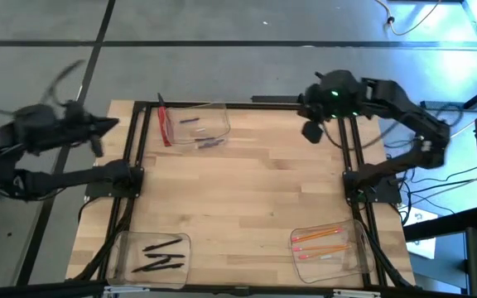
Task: Sort crayons/erasers/pens/pencils in bins
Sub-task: Return to Home Position
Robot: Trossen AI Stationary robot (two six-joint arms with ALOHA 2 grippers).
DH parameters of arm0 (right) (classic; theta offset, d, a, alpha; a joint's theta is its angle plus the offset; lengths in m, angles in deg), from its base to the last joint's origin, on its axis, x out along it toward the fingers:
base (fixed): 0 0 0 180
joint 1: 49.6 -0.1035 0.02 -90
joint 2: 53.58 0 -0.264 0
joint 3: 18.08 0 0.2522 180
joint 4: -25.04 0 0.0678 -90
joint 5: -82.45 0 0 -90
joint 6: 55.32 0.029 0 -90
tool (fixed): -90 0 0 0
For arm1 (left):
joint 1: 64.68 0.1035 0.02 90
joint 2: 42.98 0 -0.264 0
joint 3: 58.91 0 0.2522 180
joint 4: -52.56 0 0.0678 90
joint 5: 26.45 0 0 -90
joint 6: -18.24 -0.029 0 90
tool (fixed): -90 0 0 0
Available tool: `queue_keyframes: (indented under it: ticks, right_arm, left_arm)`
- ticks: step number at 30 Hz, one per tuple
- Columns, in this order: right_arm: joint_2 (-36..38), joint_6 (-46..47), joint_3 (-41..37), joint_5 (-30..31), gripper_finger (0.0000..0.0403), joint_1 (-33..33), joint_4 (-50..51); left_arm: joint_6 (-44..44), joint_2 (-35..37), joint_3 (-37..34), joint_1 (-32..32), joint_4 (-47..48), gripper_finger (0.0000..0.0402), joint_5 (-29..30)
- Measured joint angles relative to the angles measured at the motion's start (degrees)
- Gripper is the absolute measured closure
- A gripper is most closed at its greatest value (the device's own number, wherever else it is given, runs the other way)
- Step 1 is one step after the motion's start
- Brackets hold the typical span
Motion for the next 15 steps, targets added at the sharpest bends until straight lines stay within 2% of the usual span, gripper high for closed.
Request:
queue_keyframes:
  ticks: [3,6,10,15]
  right_arm:
    - [7.42,2.51,-9.55,-2.02,0.0401,-0.28,-7.32]
    - [14.74,2.54,-19.15,-6.78,0.0401,-0.31,-18.15]
    - [23.27,2.55,-31.27,-13.73,0.0401,-0.31,-31.7]
    - [32.3,5.72,-44.2,-17.61,0.0401,-0.33,-45.0]
  left_arm:
    - [0.14,6.07,0.0,0.0,-2.34,0.0401,0.04]
    - [0.05,11.65,-1.03,0.0,-6.32,0.0401,0.01]
    - [0.01,18.49,-5.02,-0.02,-10.75,0.0401,-0.11]
    - [-0.83,24.5,-10.14,-0.02,-12.92,0.0401,-0.15]
